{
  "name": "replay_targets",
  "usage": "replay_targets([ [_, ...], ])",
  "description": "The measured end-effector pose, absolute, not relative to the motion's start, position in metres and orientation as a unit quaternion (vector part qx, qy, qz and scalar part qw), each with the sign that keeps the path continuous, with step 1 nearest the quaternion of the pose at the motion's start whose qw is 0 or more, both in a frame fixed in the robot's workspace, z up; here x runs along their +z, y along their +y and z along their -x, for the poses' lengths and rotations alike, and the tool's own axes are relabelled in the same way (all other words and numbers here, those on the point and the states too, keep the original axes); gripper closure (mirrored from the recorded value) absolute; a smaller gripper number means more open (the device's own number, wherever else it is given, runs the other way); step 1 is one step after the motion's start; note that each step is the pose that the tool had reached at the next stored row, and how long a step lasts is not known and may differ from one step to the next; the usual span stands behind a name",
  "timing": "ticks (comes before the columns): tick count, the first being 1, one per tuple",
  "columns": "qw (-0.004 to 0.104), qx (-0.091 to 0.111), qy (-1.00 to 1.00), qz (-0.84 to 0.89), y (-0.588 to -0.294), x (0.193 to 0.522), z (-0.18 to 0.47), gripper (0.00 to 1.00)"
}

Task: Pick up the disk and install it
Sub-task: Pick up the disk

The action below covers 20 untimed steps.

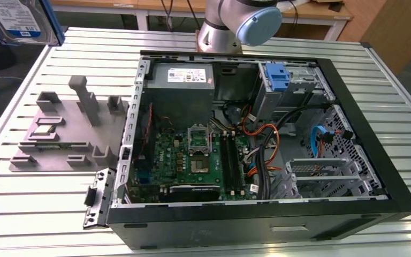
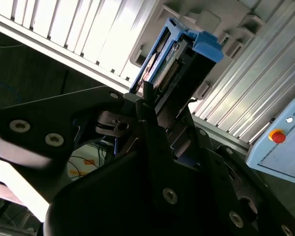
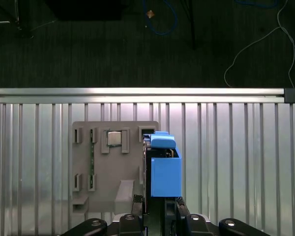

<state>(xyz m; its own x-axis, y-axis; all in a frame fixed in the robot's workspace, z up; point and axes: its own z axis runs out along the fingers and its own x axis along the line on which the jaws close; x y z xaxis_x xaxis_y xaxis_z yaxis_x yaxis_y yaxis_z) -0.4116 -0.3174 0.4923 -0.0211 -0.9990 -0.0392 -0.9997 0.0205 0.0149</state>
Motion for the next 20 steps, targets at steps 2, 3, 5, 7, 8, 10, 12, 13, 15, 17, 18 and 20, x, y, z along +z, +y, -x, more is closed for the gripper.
replay_targets([
  [2, 0.009, 0.019, 0.714, 0.7, -0.317, 0.492, 0.412, 0.65],
  [3, 0.009, 0.019, 0.714, 0.7, -0.317, 0.492, 0.412, 0.65],
  [5, 0.009, 0.019, 0.714, 0.7, -0.317, 0.492, 0.411, 0.65],
  [7, 0.009, 0.019, 0.714, 0.7, -0.317, 0.492, 0.408, 0.65],
  [8, 0.009, 0.019, 0.714, 0.7, -0.317, 0.492, 0.407, 0.65],
  [10, 0.009, 0.019, 0.714, 0.7, -0.317, 0.492, 0.404, 0.65],
  [12, 0.009, 0.019, 0.714, 0.7, -0.317, 0.492, 0.4, 0.65],
  [13, 0.009, 0.019, 0.714, 0.7, -0.317, 0.492, 0.398, 0.65],
  [15, 0.009, 0.019, 0.714, 0.7, -0.317, 0.492, 0.394, 0.65],
  [17, 0.009, 0.019, 0.714, 0.7, -0.317, 0.492, 0.389, 0.65],
  [18, 0.009, 0.019, 0.714, 0.7, -0.317, 0.492, 0.386, 0.65],
  [20, 0.009, 0.019, 0.714, 0.7, -0.317, 0.492, 0.38, 0.65],
])
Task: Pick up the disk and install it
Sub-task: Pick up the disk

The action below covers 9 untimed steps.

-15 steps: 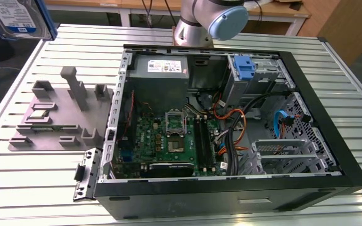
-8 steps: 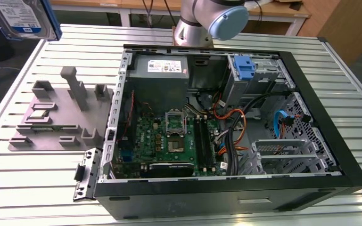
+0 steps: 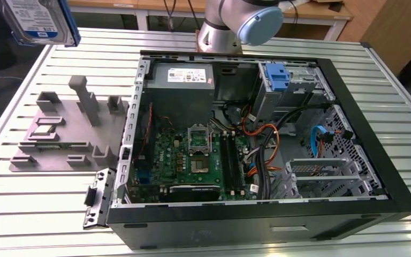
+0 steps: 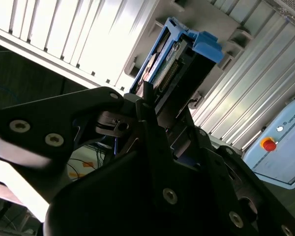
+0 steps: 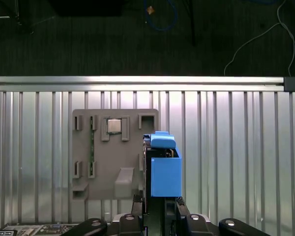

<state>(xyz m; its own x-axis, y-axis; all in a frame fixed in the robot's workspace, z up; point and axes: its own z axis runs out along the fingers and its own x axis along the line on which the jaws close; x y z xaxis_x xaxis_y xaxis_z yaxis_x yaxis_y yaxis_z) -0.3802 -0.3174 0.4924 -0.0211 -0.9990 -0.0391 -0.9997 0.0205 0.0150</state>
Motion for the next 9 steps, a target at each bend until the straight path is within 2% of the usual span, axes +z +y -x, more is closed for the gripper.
replay_targets([
  [9, 0.009, 0.019, 0.714, 0.7, -0.317, 0.492, 0.35, 0.65],
])
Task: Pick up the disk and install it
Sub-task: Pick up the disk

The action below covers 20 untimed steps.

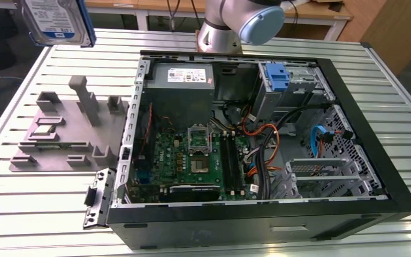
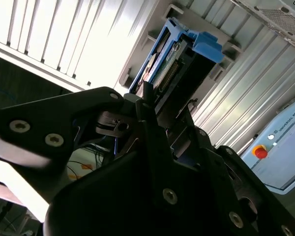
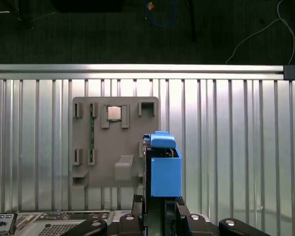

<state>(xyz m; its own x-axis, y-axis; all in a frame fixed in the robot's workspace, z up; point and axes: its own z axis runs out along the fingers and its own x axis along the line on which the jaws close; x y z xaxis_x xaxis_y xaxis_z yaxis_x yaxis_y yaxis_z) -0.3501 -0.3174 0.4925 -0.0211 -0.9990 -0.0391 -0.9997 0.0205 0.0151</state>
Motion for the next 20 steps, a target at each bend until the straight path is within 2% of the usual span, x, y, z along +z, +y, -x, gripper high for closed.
replay_targets([
  [20, 0.009, 0.019, 0.714, 0.7, -0.317, 0.492, 0.288, 0.65],
])
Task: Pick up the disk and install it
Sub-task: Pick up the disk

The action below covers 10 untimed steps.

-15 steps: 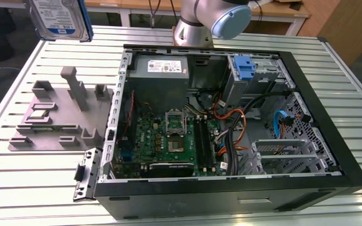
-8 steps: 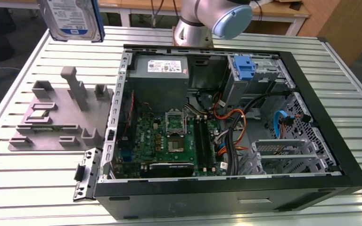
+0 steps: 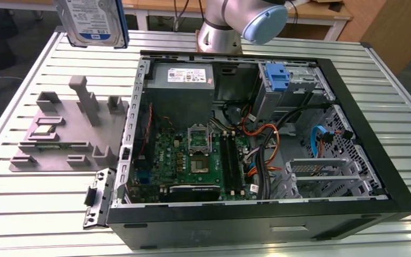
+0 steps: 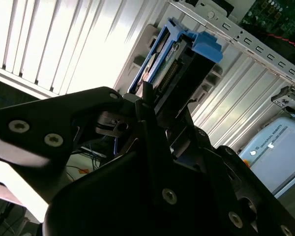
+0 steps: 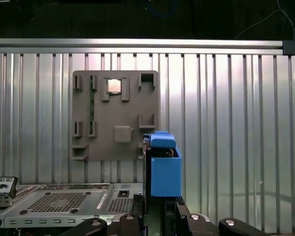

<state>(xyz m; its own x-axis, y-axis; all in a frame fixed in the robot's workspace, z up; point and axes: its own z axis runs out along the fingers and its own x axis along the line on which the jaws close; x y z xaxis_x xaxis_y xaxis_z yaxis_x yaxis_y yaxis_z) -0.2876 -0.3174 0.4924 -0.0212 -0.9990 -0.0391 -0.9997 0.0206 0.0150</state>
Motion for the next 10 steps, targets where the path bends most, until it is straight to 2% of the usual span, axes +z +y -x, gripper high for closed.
replay_targets([
  [10, 0.009, 0.019, 0.714, 0.7, -0.323, 0.4924, 0.2801, 0.65],
])
